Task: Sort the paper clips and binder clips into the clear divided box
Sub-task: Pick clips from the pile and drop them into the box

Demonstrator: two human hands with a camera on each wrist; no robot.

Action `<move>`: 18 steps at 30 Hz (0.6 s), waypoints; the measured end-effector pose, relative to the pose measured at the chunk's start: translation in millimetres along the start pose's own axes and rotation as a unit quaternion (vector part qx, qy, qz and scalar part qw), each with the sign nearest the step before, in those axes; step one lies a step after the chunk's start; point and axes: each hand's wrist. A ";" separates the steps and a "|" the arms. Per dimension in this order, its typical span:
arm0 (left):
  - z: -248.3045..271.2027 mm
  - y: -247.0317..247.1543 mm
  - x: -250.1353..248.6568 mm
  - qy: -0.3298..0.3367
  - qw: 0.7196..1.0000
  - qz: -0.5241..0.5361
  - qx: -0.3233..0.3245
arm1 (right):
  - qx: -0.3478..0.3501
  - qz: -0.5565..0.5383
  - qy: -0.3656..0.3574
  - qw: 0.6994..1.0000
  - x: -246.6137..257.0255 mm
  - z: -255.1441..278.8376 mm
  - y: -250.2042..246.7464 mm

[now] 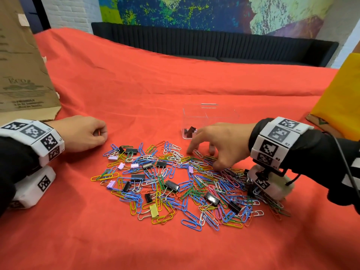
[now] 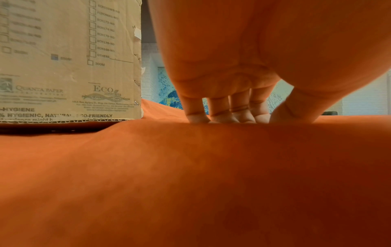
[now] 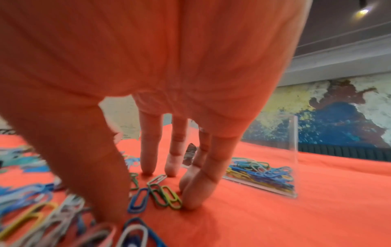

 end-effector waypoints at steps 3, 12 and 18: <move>0.1 -0.3 -0.2 0.000 1.000 0.003 0.002 | -0.018 0.027 -0.011 0.999 0.5 3.1 3.9; 1.4 -0.7 -2.4 0.000 1.000 0.000 -0.002 | -0.065 0.014 0.036 0.997 -9.7 17.6 10.9; 2.1 -1.4 -2.0 -0.006 1.000 0.002 0.002 | -0.065 0.009 0.065 0.996 -12.4 24.6 0.8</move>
Point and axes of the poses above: each hand's wrist, its own z-axis away from the middle knuckle, its own y-axis out of the palm, x = y × z, and after that the axes turned 10 degrees about -z, right-handed
